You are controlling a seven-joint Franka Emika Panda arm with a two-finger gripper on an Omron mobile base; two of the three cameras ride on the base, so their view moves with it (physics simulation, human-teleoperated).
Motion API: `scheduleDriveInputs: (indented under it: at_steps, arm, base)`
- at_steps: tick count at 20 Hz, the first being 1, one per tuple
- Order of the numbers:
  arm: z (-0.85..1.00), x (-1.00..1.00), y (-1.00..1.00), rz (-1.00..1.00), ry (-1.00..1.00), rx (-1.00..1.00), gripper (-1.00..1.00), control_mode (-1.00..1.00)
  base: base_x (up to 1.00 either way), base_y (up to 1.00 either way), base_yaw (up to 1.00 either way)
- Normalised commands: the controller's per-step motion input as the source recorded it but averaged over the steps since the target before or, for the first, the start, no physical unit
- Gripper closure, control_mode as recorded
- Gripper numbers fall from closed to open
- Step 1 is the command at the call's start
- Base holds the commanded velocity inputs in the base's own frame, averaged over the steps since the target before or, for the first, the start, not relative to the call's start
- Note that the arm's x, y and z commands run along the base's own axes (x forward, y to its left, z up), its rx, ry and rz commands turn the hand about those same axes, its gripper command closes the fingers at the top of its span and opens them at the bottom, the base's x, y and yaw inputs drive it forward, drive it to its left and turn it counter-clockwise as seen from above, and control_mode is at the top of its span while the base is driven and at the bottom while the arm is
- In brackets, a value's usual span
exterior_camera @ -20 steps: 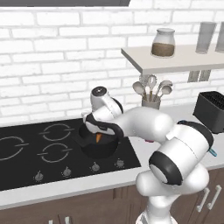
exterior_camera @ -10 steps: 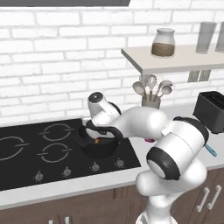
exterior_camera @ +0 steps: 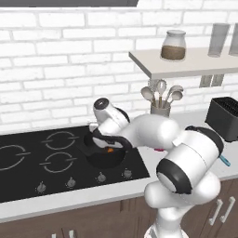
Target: Put the carrot and onion in the pot. Retrieve the spatula and lightly stir the vegetables in the pot.
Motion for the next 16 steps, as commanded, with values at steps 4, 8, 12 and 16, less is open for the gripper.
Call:
scheduleDriveInputs:
  at_steps: [4,8,12,16]
  arm:
    - [1.0,-0.46,-0.46,0.0,-0.17,0.25,-1.0,-1.0]
    - [0.84,-0.37,-0.91,-0.08,0.0,0.28,-1.0,-1.0]
    - [0.09,-0.08,-1.0,-0.19,0.12,0.18,-1.0,-1.0]
    - [-0.08,0.0,-1.0,-0.17,0.17,0.11,-1.0,-1.0]
  base:
    - [0.0,0.0,0.0]
    - [0.0,0.0,0.0]
    - [0.0,0.0,0.0]
    - [0.0,0.0,0.0]
